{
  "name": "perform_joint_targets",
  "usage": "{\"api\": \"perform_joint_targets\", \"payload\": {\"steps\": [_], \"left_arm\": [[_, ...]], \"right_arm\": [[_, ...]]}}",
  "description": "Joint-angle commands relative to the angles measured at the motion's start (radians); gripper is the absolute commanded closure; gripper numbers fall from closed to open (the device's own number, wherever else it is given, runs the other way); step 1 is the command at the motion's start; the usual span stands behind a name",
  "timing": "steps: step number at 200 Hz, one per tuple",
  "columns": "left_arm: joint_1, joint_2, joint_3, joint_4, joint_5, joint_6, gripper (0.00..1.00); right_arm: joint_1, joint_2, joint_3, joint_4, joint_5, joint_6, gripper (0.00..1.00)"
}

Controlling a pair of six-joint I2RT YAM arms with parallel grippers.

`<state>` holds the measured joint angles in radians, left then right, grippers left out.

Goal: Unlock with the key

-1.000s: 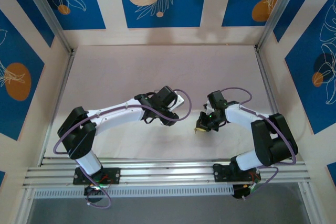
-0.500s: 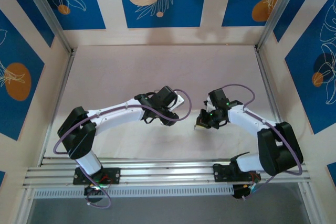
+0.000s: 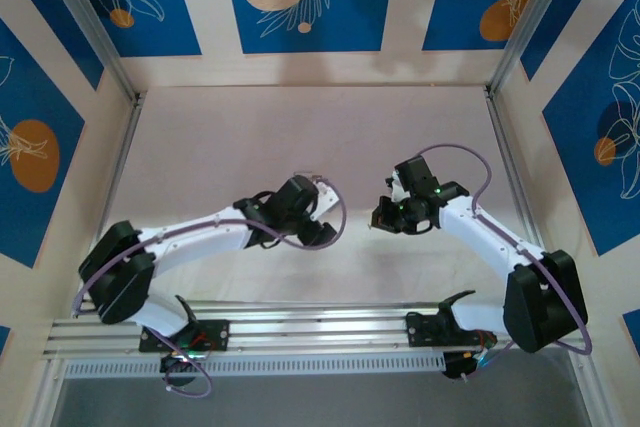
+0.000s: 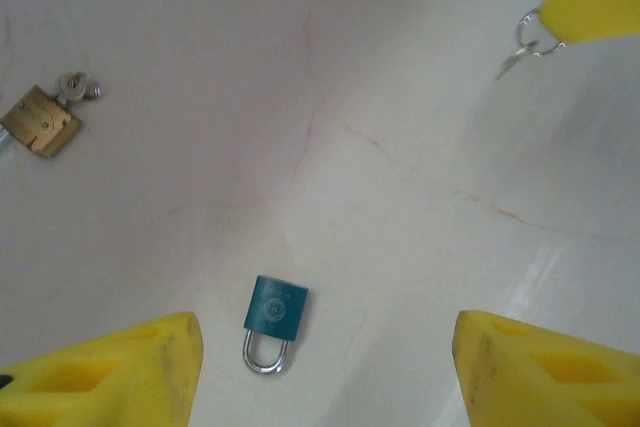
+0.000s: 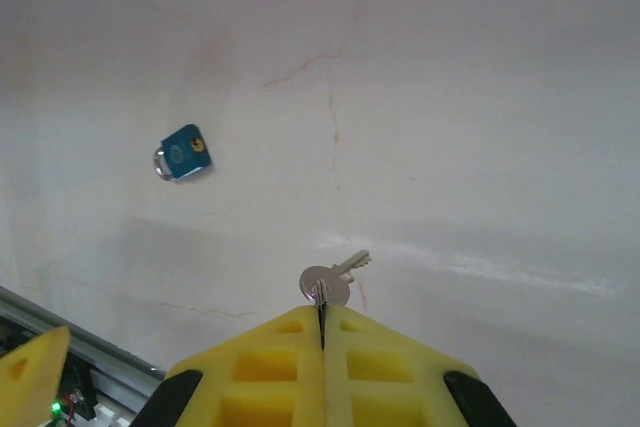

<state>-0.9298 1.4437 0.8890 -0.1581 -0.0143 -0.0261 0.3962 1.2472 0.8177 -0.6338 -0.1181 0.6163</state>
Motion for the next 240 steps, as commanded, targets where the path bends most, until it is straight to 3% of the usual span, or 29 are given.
{"api": "perform_joint_targets", "payload": {"steps": [1, 24, 52, 114, 162, 240], "left_arm": [[-0.014, -0.085, -0.127, 0.335, 0.007, -0.014, 0.3], [-0.015, -0.088, -0.248, 0.593, 0.004, 0.022, 0.32], [-0.016, -0.031, -0.281, 0.728, 0.006, 0.036, 0.3], [-0.017, 0.175, -0.339, 1.203, 0.231, 0.118, 0.33], [-0.017, 0.221, -0.319, 1.28, 0.26, 0.153, 0.38], [-0.015, 0.254, -0.306, 1.318, 0.301, 0.079, 0.52]], "right_arm": [[0.013, -0.03, 0.057, -0.074, 0.013, 0.013, 1.0], [0.024, -0.038, 0.096, -0.097, 0.017, 0.011, 1.0], [0.035, -0.037, 0.136, -0.117, 0.024, 0.009, 1.0], [0.056, -0.045, 0.224, -0.166, 0.026, 0.004, 1.0], [0.066, -0.075, 0.244, -0.177, 0.008, 0.012, 1.0], [0.088, -0.074, 0.241, -0.146, -0.02, 0.023, 1.0]]}}
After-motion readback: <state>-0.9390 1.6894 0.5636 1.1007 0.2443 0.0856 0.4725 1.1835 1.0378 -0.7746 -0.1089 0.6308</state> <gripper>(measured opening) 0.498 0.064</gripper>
